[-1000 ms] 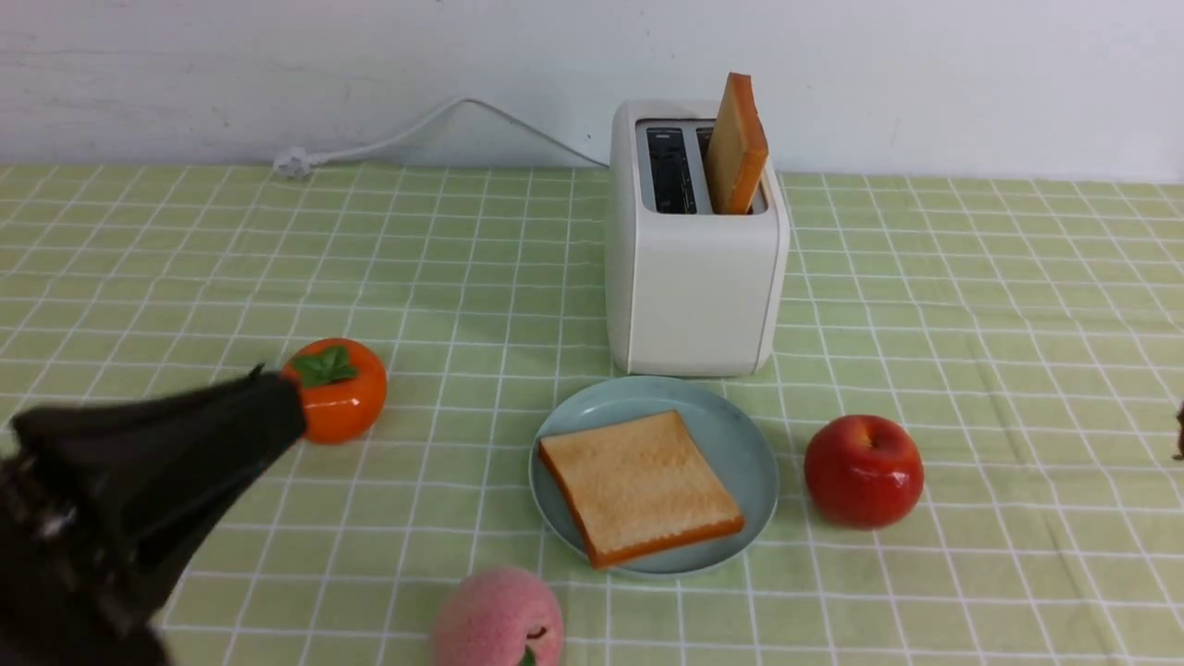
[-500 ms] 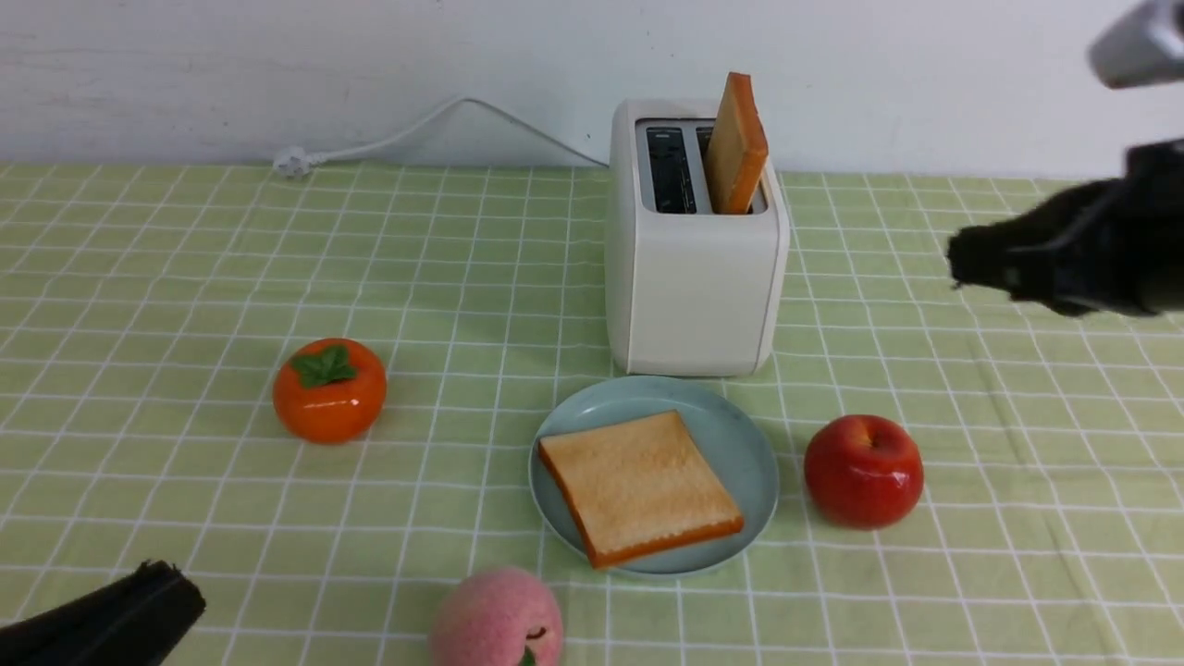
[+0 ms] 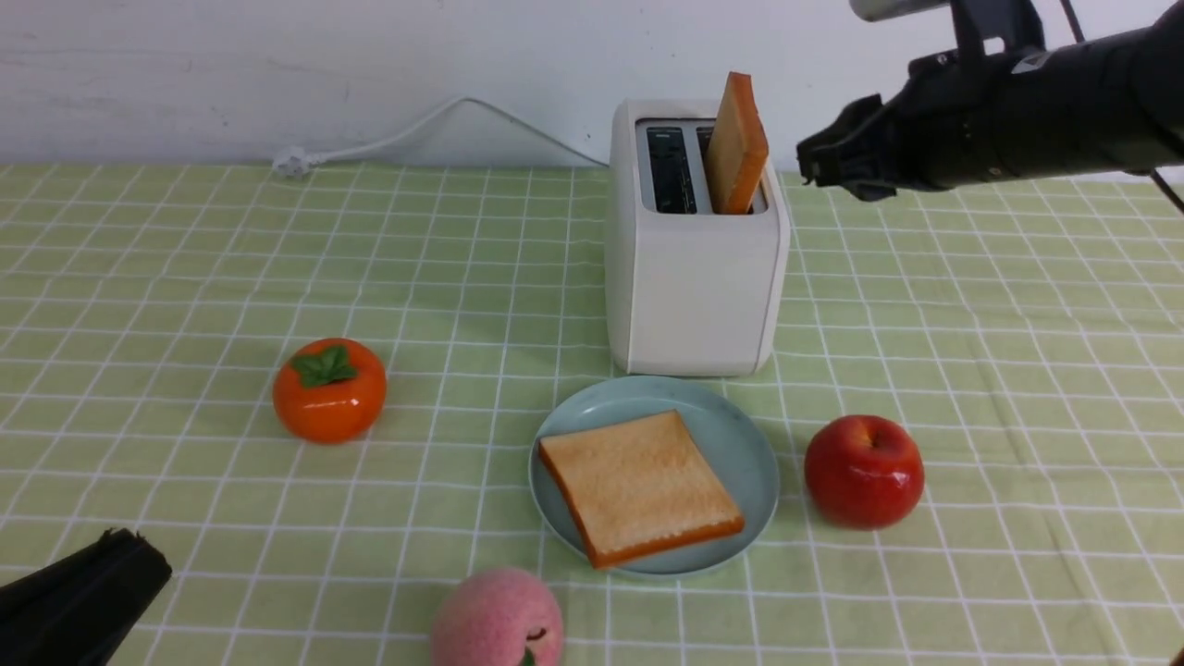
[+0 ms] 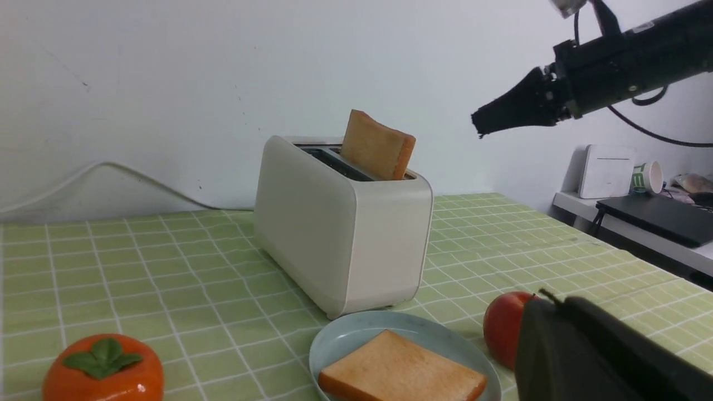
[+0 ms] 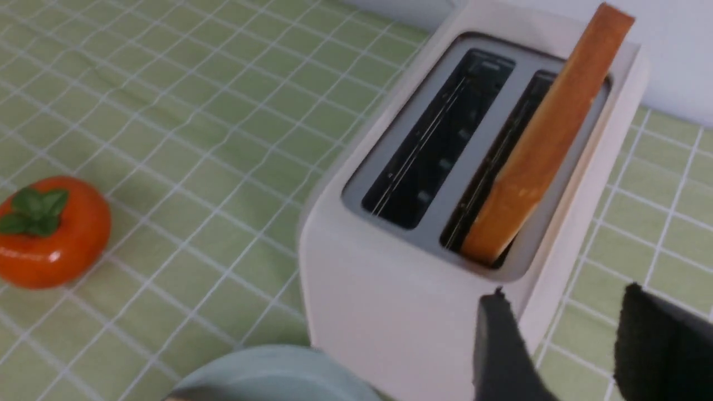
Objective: Take toasted bread from bread machine on green coffee tablecloth place on plate.
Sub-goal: 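Grasp the toast slice in the toaster and pull it up out of the slot with the right gripper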
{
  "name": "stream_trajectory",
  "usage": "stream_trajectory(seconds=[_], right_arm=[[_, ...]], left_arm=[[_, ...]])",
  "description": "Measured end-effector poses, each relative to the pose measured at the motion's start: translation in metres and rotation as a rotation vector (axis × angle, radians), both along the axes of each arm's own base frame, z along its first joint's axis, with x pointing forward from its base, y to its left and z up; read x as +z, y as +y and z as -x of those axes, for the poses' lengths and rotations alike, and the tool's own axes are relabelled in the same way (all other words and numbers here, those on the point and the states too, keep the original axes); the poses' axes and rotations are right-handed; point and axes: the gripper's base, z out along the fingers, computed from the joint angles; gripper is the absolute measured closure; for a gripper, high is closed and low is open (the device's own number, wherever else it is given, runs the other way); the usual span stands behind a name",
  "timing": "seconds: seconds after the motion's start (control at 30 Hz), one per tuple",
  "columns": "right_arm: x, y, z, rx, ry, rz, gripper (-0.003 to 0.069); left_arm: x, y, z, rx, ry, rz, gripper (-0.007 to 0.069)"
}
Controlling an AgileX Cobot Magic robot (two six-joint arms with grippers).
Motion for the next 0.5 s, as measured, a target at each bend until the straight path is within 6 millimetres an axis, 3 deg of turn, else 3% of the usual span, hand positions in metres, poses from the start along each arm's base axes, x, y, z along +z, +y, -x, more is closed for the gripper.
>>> stream_trajectory(seconds=[0.03,0.07,0.1,0.2,0.5], right_arm=[[-0.008,0.001,-0.013,-0.037,-0.01,-0.022,0.0249],[-0.007,0.001,-0.013,-0.041,-0.016,-0.026,0.0241],[-0.014,0.001,-0.024,-0.073,-0.027,-0.041,0.0179],[-0.022,0.003,-0.038,-0.099,-0.032,-0.059,0.0117],[-0.021,0.009,-0.053,-0.103,-0.013,-0.141,0.0095]], left_arm=[[0.001,0.0,0.0,0.002,-0.015,-0.023,0.0638],[0.001,0.0,0.0,0.002,-0.016,-0.024,0.0638],[0.001,0.0,0.0,0.002,-0.018,-0.026,0.0638],[0.001,0.0,0.0,0.001,-0.015,-0.017,0.0638],[0.001,0.0,0.0,0.002,-0.013,-0.011,0.0638]])
